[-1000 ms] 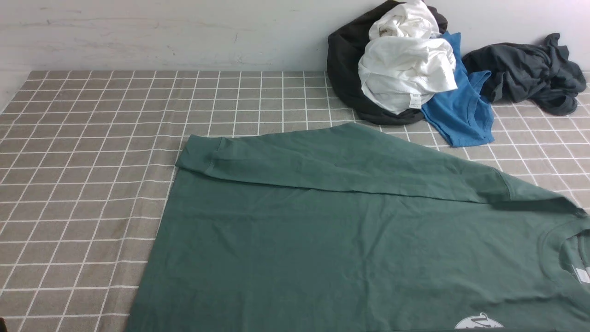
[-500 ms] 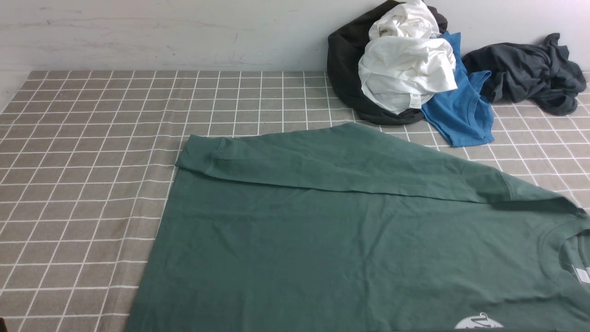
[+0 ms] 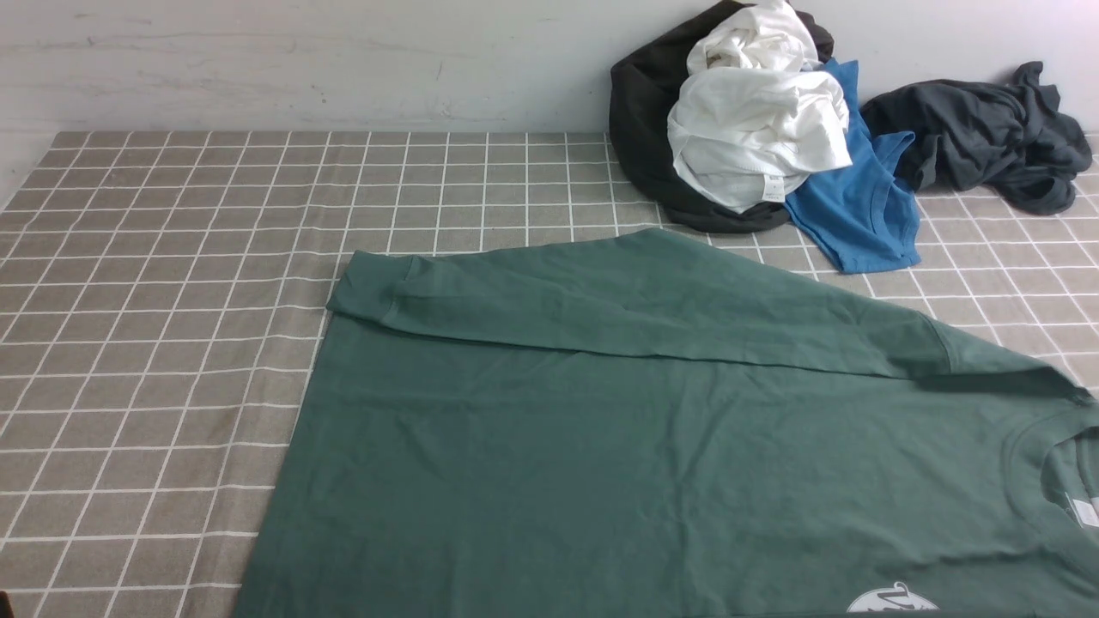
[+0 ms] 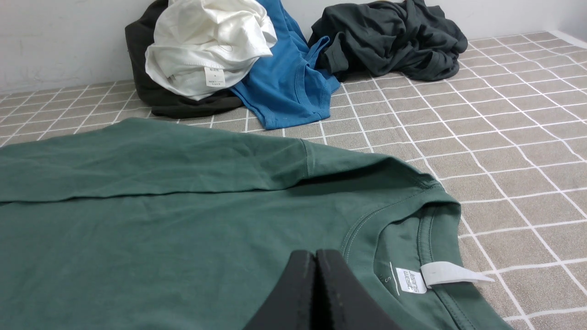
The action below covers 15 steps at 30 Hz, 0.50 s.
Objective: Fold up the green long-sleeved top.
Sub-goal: Use the left arm to clamp the cuff closest to it
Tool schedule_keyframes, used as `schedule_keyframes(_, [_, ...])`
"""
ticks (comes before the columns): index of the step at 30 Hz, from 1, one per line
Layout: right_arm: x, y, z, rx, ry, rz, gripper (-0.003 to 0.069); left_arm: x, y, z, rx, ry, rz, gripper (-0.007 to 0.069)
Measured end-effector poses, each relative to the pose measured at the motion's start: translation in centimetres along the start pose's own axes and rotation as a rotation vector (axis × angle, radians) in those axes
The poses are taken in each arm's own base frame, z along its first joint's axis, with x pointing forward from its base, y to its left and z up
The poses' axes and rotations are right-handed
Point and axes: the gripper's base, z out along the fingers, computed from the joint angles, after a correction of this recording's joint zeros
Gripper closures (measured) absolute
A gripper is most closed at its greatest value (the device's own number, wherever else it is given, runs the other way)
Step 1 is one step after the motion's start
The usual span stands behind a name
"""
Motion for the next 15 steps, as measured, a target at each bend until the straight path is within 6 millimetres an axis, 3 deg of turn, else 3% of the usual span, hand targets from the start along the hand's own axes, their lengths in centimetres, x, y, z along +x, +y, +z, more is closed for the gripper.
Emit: schedule_keyframes(15, [0.0,0.01,0.0,-0.002,0.0,0.006,0.0673,0.0,0.0,0.0,0.0,0.0,0.0,0.0631])
